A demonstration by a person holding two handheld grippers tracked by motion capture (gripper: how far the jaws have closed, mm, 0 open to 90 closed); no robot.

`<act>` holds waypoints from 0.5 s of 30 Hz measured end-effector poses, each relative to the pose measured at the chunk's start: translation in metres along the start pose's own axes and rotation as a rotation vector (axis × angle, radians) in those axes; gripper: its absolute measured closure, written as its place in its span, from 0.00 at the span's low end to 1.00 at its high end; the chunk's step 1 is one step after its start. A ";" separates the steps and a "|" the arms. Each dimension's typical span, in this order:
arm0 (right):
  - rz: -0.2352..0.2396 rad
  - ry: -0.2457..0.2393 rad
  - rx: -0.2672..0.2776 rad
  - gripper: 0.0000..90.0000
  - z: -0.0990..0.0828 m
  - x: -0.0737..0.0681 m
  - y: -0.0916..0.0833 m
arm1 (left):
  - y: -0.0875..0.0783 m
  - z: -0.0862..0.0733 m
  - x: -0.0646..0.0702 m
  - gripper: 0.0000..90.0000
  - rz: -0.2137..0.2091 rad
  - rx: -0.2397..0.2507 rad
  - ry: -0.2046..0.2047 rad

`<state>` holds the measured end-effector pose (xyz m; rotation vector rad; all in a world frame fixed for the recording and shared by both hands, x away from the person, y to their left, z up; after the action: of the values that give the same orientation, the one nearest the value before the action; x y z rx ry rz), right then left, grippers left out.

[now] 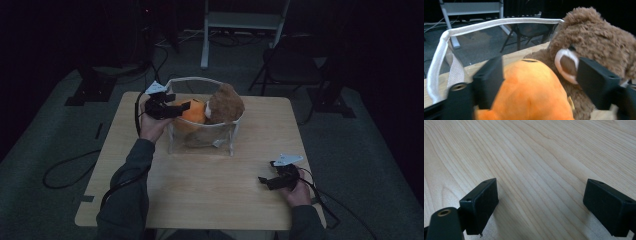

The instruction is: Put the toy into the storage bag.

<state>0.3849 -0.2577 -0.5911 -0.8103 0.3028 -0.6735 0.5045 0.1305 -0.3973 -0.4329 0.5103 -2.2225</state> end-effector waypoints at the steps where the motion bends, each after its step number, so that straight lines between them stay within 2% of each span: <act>1: 0.000 0.000 0.000 0.13 0.000 0.000 0.000 | 0.000 -0.002 -0.001 0.40 0.020 -0.016 0.008; 2: 0.000 0.000 0.000 0.13 0.000 0.000 0.000 | 0.000 -0.002 -0.001 0.44 0.020 -0.016 0.008; 3: 0.000 0.000 0.000 0.13 0.000 0.000 0.000 | 0.000 -0.002 -0.001 0.44 0.020 -0.016 0.008; 4: 0.000 0.000 0.000 0.13 0.000 0.000 0.000 | 0.002 -0.007 -0.004 0.44 0.039 -0.041 0.020; 5: 0.000 0.000 0.000 0.13 0.000 0.000 0.000 | 0.003 -0.010 -0.005 0.54 0.062 -0.055 0.027; 7: 0.000 0.001 -0.001 0.13 0.000 0.000 0.000 | 0.004 -0.012 -0.007 0.57 0.083 -0.070 0.040; 15: 0.000 0.001 -0.001 0.13 0.000 0.000 0.000 | 0.005 -0.015 -0.007 0.58 0.109 -0.102 0.060</act>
<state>0.3847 -0.2577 -0.5912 -0.8106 0.3038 -0.6738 0.5051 0.1362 -0.4137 -0.3832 0.6663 -2.1158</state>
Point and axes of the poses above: each handheld gripper's, and its own axes: y roughly forward along the jaws, z roughly out of its top, x roughly to its right, the point moved 6 cm from there along y, roughly forward along the jaws, and after that the axes turned 5 degrees about -x, right-handed, at the moved point
